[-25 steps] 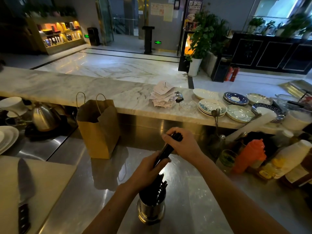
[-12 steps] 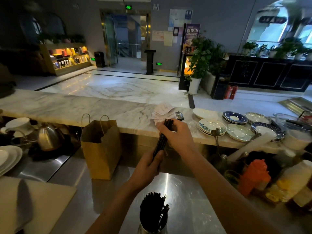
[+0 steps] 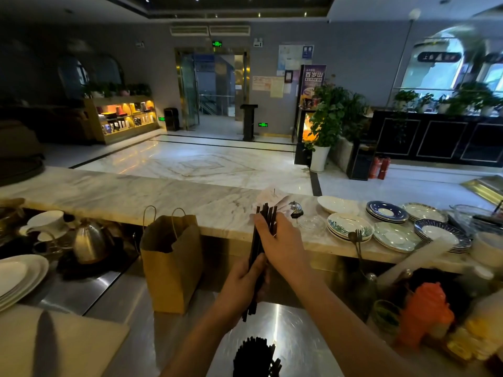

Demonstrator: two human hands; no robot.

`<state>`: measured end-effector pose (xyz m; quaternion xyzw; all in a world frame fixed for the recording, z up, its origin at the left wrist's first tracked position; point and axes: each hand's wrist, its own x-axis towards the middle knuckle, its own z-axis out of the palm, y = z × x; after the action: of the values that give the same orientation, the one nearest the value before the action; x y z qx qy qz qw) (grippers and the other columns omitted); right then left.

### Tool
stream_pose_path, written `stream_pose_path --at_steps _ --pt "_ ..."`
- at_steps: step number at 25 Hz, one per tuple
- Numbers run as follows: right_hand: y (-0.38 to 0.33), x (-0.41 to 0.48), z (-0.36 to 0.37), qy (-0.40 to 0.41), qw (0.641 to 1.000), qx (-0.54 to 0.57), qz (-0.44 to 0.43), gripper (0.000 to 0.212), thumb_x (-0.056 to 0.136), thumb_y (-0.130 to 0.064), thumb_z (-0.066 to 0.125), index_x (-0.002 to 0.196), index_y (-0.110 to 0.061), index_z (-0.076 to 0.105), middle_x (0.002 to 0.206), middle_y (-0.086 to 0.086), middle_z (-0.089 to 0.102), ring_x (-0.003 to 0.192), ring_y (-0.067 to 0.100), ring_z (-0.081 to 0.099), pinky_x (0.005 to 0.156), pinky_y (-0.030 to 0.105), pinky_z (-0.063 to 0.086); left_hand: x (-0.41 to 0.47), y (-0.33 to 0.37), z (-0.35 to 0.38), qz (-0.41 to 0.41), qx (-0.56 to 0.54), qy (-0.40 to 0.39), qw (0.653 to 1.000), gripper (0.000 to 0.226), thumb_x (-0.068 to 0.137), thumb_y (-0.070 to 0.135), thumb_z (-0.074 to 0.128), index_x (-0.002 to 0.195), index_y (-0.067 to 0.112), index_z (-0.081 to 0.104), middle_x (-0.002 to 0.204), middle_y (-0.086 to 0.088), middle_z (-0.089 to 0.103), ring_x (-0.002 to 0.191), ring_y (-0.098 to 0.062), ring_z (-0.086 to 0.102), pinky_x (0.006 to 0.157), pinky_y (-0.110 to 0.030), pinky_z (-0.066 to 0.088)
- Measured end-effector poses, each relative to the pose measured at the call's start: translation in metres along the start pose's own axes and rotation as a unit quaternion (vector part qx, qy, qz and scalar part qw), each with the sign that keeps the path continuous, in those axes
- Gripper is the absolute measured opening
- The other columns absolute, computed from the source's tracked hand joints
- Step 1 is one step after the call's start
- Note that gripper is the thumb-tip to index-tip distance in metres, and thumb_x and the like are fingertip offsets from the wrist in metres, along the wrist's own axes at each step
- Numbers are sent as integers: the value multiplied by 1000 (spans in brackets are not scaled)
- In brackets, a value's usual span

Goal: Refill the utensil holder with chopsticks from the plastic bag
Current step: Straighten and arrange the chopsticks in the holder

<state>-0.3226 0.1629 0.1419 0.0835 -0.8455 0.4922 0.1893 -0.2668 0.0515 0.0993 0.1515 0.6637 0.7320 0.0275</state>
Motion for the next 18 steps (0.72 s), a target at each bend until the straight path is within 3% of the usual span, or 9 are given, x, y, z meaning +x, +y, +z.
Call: stream_pose_path --at_steps 6,10,12,14,15,18 --pt "-5 -2 -1 28 996 -82 -21 44 93 -63 39 92 -22 55 78 -6 62 70 9 62 64 32 55 -2 3 2 -15 -10 -11 1000 33 100 35 41 87 6 50 62 3 49 50 -7 44 50 -22 37" --pt "-5 -3 -6 50 996 -74 -18 41 90 -64 44 90 -25 55 66 -11 54 59 2 53 52 22 43 -2 2 5 -15 -8 -9 1000 34 96 38 43 85 8 52 62 4 51 51 -8 44 50 -22 37" --pt "-4 -3 -12 67 996 -66 -10 51 88 -68 44 104 -22 60 69 -12 56 62 4 54 55 22 44 0 1 6 -15 -6 2 1000 32 97 37 43 84 10 54 61 5 52 51 -8 45 49 -22 37" --pt "-1 -2 -17 82 995 -49 16 60 89 -66 44 122 -18 59 89 -3 66 82 14 63 73 32 55 1 0 6 -17 -15 24 999 30 101 32 41 89 10 57 61 6 53 50 -8 45 48 -21 37" --pt "1 -1 -19 92 995 -41 21 55 91 -61 46 120 -17 60 88 0 68 82 15 64 73 31 54 2 -1 5 -19 -21 33 999 28 102 29 39 94 10 58 61 5 53 50 -7 45 48 -20 37" --pt "8 1 -20 106 993 -44 2 24 98 -33 51 96 -12 63 62 -7 57 51 4 53 53 22 41 1 -3 6 -27 -23 39 999 28 103 28 38 99 9 58 63 5 52 49 -7 45 47 -19 37"
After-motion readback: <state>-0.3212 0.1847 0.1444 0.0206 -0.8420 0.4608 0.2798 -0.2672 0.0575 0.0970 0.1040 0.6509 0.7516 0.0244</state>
